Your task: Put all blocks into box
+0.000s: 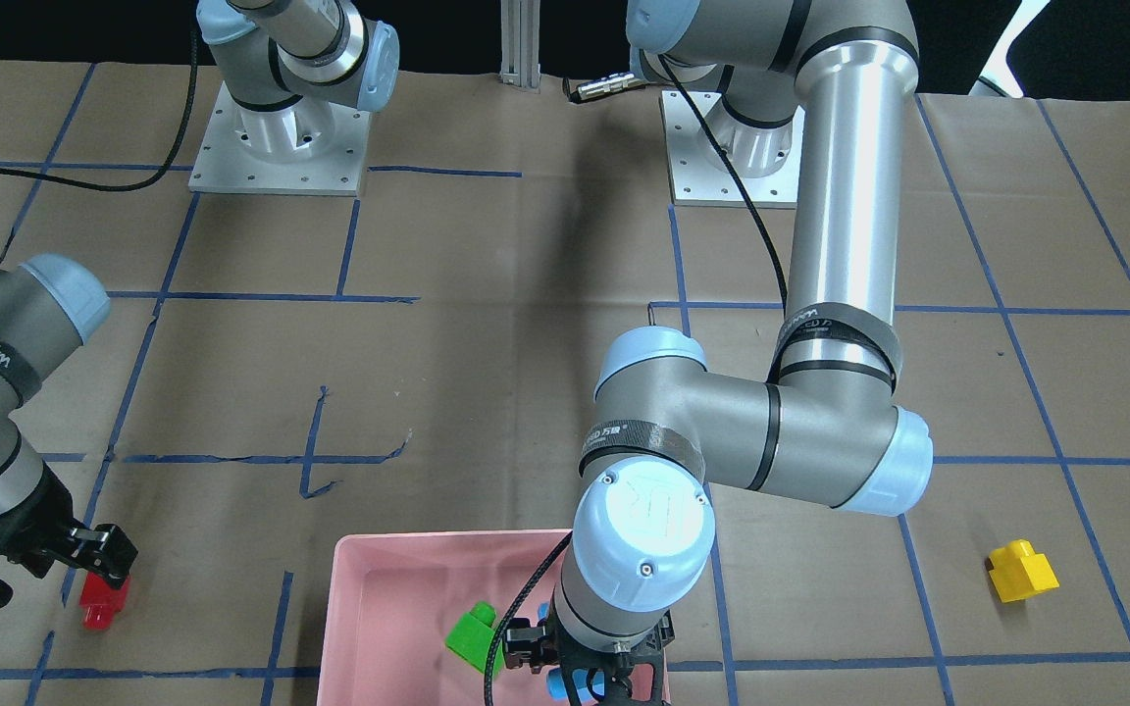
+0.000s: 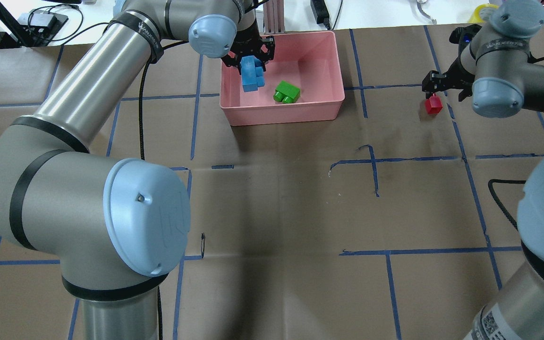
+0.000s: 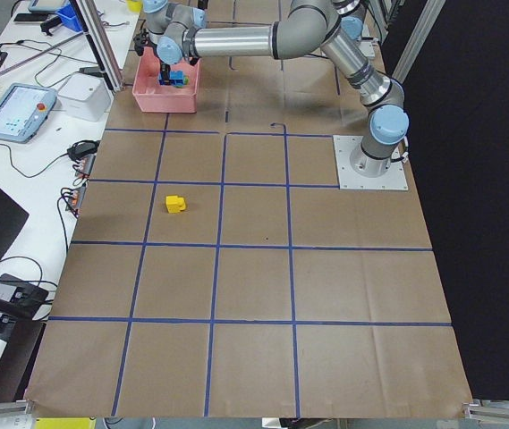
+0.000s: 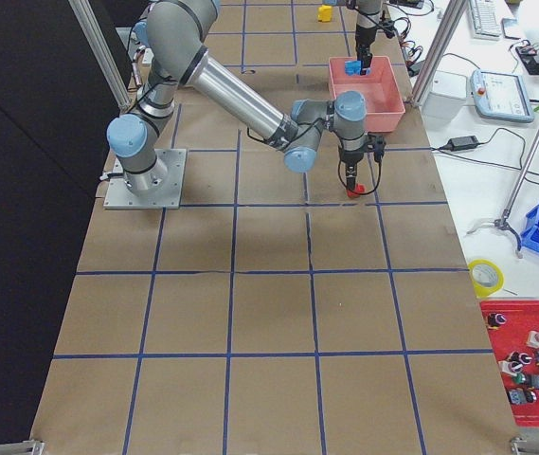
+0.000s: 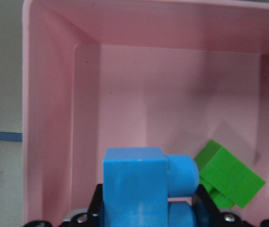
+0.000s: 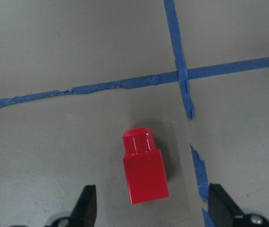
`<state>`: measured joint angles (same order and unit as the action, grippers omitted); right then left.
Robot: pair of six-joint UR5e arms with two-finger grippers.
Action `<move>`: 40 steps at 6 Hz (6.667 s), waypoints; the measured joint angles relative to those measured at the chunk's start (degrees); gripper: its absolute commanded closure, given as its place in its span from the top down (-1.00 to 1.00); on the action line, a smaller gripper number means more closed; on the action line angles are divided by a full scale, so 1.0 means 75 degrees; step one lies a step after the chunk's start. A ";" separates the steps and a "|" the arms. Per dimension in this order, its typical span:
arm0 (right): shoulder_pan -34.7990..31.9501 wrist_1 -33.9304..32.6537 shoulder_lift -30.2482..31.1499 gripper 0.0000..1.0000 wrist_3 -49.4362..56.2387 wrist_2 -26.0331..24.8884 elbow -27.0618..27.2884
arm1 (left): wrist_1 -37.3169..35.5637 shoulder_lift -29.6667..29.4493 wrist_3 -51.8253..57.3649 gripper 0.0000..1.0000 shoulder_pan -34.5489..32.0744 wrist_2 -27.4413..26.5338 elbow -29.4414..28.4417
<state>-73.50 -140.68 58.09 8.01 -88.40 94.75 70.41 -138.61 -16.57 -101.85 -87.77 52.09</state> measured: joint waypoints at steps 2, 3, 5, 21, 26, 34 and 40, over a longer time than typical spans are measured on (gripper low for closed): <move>-0.0013 -0.0514 -0.0393 0.14 0.0084 0.0008 -0.0005 | 0.0123 0.0630 0.0120 0.99 0.0215 0.0015 0.0051; -0.0023 -0.0574 -0.0478 -0.62 0.0090 0.0006 0.0035 | 0.0607 0.1117 0.0387 0.99 0.0566 0.0029 0.0122; -0.0046 -0.0444 -0.0447 -0.96 0.0332 0.0060 0.0112 | 0.1881 0.1980 0.1493 0.99 0.1771 0.0008 0.0389; -0.3751 0.2052 -0.1006 0.99 -0.1852 0.0728 -0.3790 | -0.1080 0.1069 0.5160 0.37 0.5436 -0.0001 0.3419; -0.2958 0.6456 0.2579 0.99 -0.1369 -0.0598 -0.2460 | -0.1004 0.1099 0.5292 -0.79 0.5428 0.0010 0.3380; -0.2977 0.7121 0.3934 0.99 -0.1441 -0.0107 -0.1157 | 0.3294 0.2145 0.4236 -0.85 0.2918 0.0041 -0.0014; -0.2980 0.7118 0.3949 0.99 -0.1412 -0.0108 -0.1032 | 0.1340 0.0577 0.1669 -0.35 0.0285 0.0006 -0.0054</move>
<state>-95.85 -87.29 87.71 -2.57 -89.21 87.01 80.46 -134.28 -4.05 -99.71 -87.73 51.68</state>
